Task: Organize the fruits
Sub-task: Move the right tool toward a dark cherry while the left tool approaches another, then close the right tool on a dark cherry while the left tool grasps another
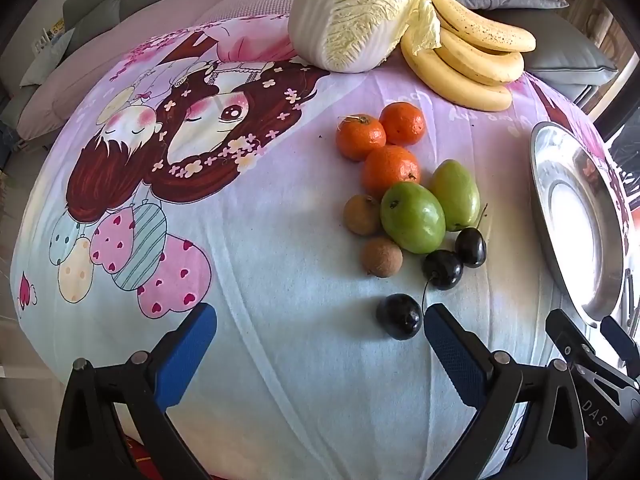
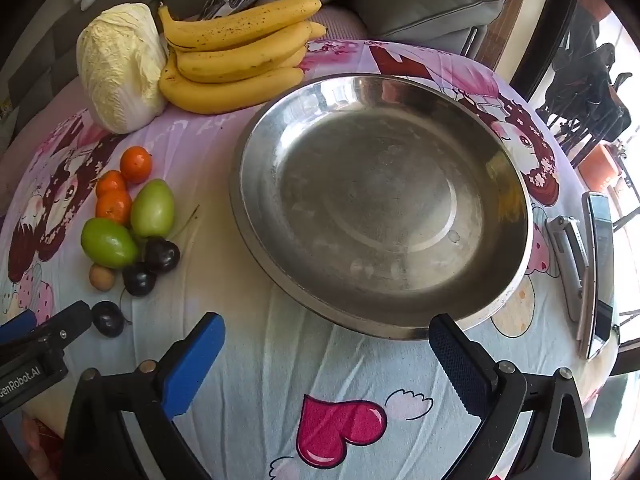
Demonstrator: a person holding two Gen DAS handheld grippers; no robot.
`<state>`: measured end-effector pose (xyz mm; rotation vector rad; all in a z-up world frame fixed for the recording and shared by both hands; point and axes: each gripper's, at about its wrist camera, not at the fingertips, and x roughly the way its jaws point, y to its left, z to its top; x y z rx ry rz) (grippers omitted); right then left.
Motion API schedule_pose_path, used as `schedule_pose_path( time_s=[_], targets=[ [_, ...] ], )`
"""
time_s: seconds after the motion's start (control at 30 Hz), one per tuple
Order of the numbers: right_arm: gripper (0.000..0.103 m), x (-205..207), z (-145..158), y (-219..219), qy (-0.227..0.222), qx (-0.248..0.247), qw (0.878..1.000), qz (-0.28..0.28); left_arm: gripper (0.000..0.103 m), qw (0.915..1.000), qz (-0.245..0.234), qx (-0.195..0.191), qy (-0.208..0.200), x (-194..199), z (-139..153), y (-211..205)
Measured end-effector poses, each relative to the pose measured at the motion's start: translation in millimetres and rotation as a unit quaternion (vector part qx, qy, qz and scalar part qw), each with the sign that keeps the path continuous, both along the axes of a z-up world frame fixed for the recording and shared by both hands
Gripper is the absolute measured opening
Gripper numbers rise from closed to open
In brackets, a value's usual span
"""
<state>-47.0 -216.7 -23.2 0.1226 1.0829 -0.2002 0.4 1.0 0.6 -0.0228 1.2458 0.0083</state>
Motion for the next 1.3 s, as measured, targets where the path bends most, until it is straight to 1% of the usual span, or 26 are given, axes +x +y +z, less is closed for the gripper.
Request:
schedule_pose_path(
  time_s=[0.13, 0.23, 0.33, 0.4, 0.53, 0.57, 0.6, 0.67, 0.77, 0.83, 0.9, 0.97, 1.0, 1.03, 1.1, 1.17, 1.23, 1.3],
  targets=[
    [0.103, 1.5, 7.0, -1.6, -0.014, 0.024, 1.0, 0.003, 0.103, 0.9998, 0.011, -0.015, -0.009, 1.8, 4.5, 7.0],
    [0.103, 2.5, 15.4, -6.3, -0.03, 0.063, 0.998, 0.006, 0.103, 0.9992, 0.025, -0.03, -0.012, 4.3, 8.8, 14.1],
    [0.103, 4.2, 26.1, -7.3, -0.045, 0.098, 0.994, 0.017, 0.103, 0.9983, 0.025, -0.052, -0.01, 8.2, 12.1, 19.6],
    [0.103, 7.4, 33.4, -5.9, -0.054, 0.113, 0.992, 0.028, 0.103, 0.998, 0.028, -0.054, -0.018, 8.8, 13.8, 20.1],
    [0.103, 16.7, 43.5, -1.1, -0.059, 0.121, 0.99, 0.05, 0.103, 0.9986, 0.02, -0.041, -0.028, 10.6, 17.4, 24.3],
    [0.103, 19.0, 45.6, 0.8, -0.058, 0.123, 0.989, 0.056, 0.103, 0.9988, 0.015, -0.041, -0.024, 10.8, 17.4, 24.0],
    [0.103, 22.2, 46.5, 2.3, -0.055, 0.122, 0.989, 0.062, 0.103, 0.9981, 0.011, -0.05, -0.034, 10.8, 18.9, 25.2],
    [0.103, 27.7, 47.6, 7.8, -0.049, 0.116, 0.989, 0.079, 0.103, 0.9984, 0.009, -0.044, -0.034, 10.5, 20.8, 26.1],
    [0.103, 36.5, 46.2, 15.3, -0.039, 0.124, 0.987, 0.093, 0.103, 0.9989, 0.017, -0.039, -0.02, 10.9, 18.3, 27.9],
    [0.103, 41.8, 44.3, 21.8, -0.035, 0.108, 0.989, 0.099, 0.103, 0.9983, 0.018, -0.055, -0.008, 9.5, 13.6, 27.9],
    [0.103, 45.5, 42.2, 28.4, -0.03, 0.094, 0.989, 0.107, 0.103, 0.9981, 0.014, -0.06, -0.002, 6.9, 9.2, 23.8],
    [0.102, 49.0, 39.3, 31.6, -0.027, 0.112, 0.986, 0.12, 0.103, 0.998, 0.011, -0.062, -0.002, 4.7, 6.2, 19.9],
    [0.097, 50.8, 37.6, 32.5, -0.025, 0.123, 0.984, 0.126, 0.103, 0.9975, 0.01, -0.07, 0.005, 4.5, 4.4, 18.6],
    [0.09, 52.6, 35.6, 33.0, -0.024, 0.131, 0.983, 0.131, 0.102, 0.997, 0.008, -0.076, 0.01, 4.1, 2.6, 16.4],
    [0.082, 56.2, 31.4, 34.5, -0.019, 0.136, 0.981, 0.134, 0.101, 0.9953, 0.004, -0.093, 0.027, 3.9, -1.1, 12.7],
    [0.077, 59.8, 26.7, 35.8, -0.013, 0.141, 0.981, 0.135, 0.087, 0.9942, -0.004, -0.102, 0.034, 2.6, -4.2, 7.4],
    [0.066, 62.8, 22.9, 38.1, -0.008, 0.151, 0.978, 0.142, 0.083, 0.9926, -0.009, -0.113, 0.044, 2.1, -7.8, 2.2],
    [0.059, 65.8, 20.0, 42.4, -0.001, 0.158, 0.976, 0.152, 0.076, 0.9916, -0.01, -0.12, 0.046, 2.4, -11.4, -3.0]
  ],
)
